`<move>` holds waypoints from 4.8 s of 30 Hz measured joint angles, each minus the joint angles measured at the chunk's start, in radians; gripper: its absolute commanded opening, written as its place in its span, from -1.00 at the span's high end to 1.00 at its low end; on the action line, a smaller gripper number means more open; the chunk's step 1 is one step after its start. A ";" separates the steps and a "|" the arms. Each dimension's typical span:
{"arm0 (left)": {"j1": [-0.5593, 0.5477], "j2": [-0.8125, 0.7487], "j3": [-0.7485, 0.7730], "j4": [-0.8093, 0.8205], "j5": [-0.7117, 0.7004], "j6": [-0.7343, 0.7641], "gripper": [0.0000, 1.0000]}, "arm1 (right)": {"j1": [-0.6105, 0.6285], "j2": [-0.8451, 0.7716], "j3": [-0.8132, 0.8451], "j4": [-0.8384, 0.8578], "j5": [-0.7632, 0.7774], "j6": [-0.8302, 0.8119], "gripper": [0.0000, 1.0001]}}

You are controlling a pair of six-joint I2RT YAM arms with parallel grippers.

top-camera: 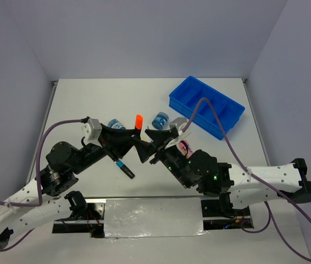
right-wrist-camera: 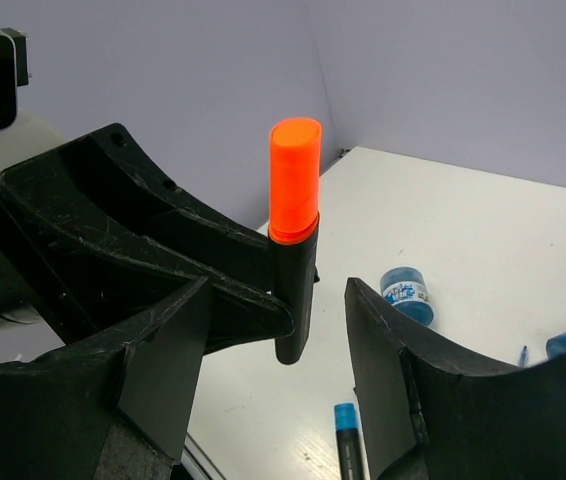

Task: Sort the stationery into containers
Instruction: Close the pen cap on the pen.

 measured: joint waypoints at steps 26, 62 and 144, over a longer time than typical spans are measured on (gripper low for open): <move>-0.009 -0.012 -0.007 -0.005 0.024 -0.001 1.00 | -0.053 0.054 0.047 -0.013 -0.036 0.103 0.09; -0.009 0.029 0.086 -0.134 0.426 0.020 -0.86 | -0.357 -0.131 0.081 -0.239 -0.929 0.013 1.00; -0.013 0.177 0.085 -0.040 0.464 0.003 1.00 | -0.402 -0.037 0.311 -0.482 -0.998 0.127 -0.20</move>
